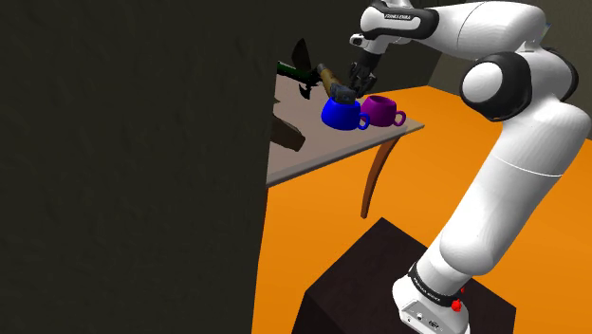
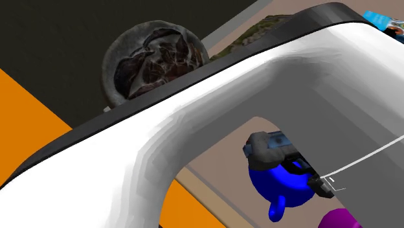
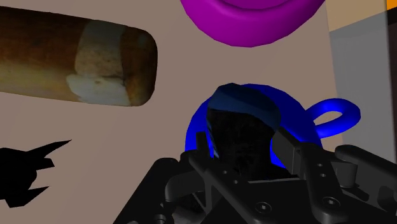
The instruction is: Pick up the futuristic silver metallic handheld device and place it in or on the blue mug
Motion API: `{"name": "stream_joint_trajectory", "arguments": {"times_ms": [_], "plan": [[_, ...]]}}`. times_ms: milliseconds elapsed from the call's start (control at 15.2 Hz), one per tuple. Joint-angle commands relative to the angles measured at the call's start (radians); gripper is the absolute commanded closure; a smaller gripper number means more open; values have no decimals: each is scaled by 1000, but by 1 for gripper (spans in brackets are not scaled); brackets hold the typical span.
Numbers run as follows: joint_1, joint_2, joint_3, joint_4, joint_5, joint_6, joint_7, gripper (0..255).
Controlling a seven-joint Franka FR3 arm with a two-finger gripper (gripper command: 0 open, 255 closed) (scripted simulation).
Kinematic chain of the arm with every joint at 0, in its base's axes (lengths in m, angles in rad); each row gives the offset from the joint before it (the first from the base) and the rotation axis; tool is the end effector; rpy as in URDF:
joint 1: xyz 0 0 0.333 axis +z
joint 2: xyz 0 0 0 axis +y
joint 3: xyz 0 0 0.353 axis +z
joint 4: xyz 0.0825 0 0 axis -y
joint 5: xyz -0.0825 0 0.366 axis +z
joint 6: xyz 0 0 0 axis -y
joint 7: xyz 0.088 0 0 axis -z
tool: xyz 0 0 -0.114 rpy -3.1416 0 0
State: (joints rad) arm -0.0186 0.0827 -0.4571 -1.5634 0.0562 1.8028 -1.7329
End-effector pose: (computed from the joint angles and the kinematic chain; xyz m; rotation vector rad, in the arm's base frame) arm 0.5276 -0.2526 0.6385 2.4298 1.7589 0.1377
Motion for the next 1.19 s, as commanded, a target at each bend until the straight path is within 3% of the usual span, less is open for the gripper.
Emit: {"name": "stream_joint_trajectory", "arguments": {"times_ms": [0, 330, 594, 1122], "plan": [[2, 2, 2, -3, 1, -2, 0, 0], [1, 2, 2, -3, 1, -1, -1, 0], [-5, 11, -2, 135, 5, -132, -2, 0], [-4, 11, -2, 135, 5, -132, -2, 0]]}}
